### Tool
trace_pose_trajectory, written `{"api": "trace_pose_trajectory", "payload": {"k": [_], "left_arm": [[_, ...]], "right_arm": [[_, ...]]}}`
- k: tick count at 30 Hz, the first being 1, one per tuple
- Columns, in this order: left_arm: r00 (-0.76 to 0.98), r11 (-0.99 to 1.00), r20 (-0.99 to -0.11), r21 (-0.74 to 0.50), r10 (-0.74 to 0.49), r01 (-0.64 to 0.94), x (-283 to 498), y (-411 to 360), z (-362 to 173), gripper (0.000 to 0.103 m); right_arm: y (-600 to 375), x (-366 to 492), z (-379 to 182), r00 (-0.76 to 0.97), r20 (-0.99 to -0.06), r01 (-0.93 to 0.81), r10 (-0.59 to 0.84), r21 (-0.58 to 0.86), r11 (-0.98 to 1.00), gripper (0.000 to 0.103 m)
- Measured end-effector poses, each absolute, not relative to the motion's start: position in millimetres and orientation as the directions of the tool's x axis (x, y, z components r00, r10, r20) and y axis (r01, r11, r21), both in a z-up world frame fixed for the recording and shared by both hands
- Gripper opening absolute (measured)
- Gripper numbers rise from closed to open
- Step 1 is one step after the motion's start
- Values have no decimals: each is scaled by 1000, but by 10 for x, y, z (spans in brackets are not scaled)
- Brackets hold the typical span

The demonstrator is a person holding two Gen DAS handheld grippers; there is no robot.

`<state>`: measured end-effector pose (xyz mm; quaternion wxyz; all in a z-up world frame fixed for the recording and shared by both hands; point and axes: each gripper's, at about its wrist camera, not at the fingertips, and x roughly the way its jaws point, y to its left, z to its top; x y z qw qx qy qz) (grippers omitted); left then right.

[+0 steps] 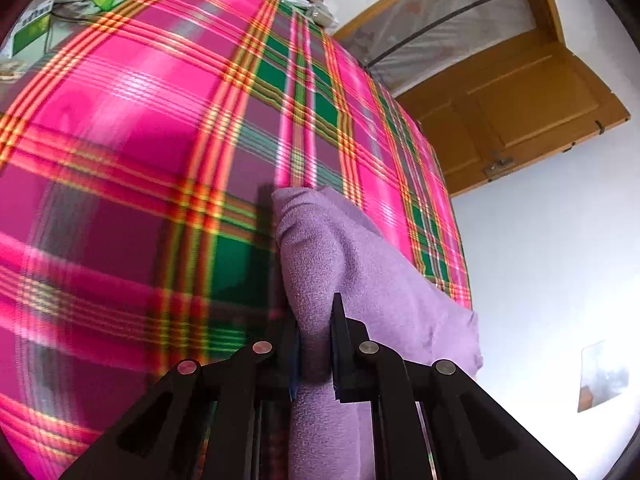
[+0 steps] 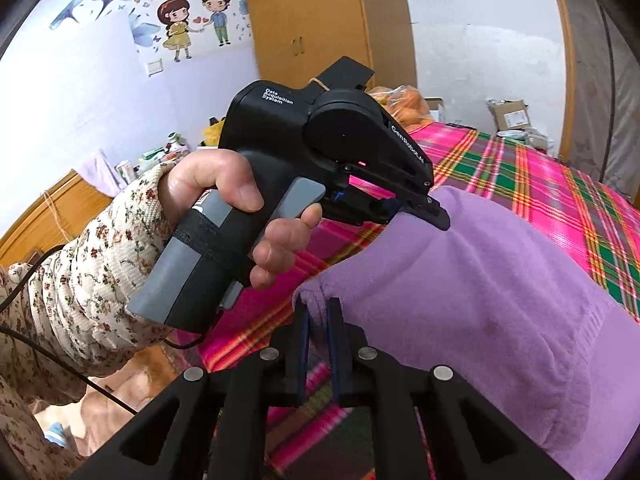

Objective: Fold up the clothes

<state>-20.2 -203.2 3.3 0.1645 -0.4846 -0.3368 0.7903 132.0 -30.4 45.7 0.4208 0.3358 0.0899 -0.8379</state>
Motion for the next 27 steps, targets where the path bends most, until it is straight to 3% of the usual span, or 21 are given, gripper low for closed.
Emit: {"api": "trace_pose_trajectory", "payload": {"k": [27], "left_arm": [[-521, -727, -706, -652, 480, 214, 326, -2981, -36, 12]], "right_arm": [[-1046, 1530, 389, -239, -645, 866, -726, 197, -460, 9]]}}
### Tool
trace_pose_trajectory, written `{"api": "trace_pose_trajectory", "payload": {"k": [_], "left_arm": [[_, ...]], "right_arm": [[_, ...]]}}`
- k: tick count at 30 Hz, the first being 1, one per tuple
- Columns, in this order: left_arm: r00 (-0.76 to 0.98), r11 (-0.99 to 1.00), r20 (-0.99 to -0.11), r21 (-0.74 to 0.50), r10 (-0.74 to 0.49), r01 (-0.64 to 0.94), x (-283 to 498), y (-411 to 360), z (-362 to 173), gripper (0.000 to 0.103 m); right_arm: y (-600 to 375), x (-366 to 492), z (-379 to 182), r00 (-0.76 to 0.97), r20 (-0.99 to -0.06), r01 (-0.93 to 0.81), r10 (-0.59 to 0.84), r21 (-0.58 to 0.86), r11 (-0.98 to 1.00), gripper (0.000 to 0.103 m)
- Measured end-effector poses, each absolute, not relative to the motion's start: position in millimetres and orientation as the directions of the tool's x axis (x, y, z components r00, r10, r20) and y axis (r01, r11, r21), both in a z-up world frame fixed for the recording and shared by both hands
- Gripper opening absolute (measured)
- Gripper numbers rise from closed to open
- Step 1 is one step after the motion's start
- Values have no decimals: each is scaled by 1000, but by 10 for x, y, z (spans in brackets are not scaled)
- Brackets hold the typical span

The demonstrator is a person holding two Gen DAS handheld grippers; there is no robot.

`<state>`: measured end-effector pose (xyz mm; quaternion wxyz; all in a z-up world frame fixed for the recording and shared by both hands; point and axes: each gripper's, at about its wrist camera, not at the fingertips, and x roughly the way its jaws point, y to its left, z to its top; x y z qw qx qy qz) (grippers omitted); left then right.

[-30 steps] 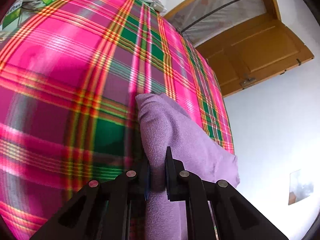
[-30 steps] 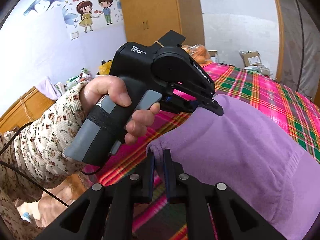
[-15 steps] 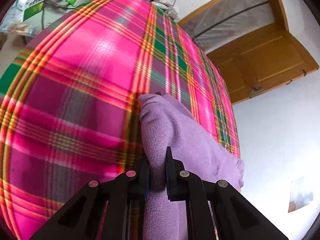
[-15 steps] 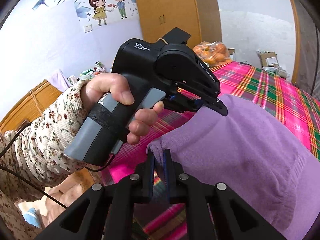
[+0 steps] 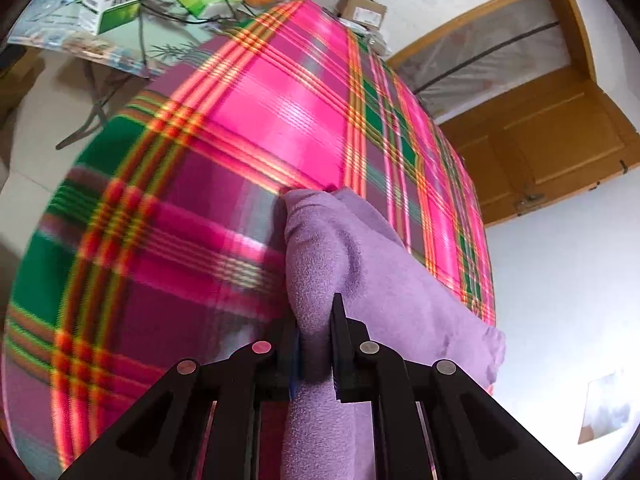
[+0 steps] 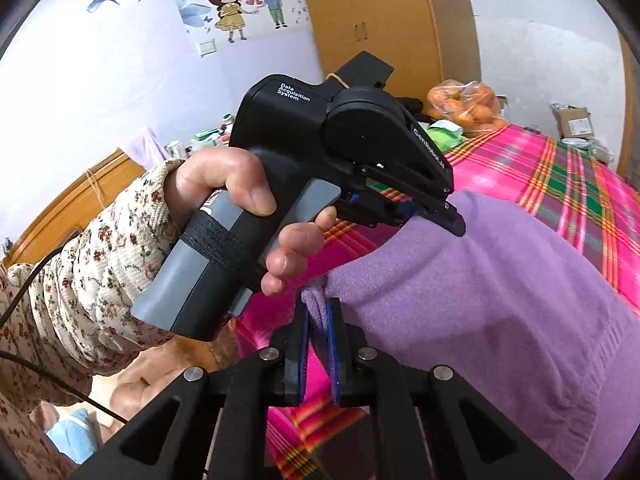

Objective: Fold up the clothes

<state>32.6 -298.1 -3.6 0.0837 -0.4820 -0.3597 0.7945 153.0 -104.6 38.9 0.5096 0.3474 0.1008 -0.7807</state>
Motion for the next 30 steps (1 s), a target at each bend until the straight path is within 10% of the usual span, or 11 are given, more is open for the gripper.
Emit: {"api": "trace_pose_trajectory", "payload": {"k": [20, 30], "left_arm": [[-585, -795, -759, -528, 286, 297, 669, -2984, 236, 30], [-658, -886, -722, -426, 212, 181, 947, -2390, 625, 41]], "right_arm": [[-654, 1208, 410, -268, -654, 813, -708, 241, -530, 33], [1165, 941, 598, -609, -615, 448, -501, 255, -857, 34]]}}
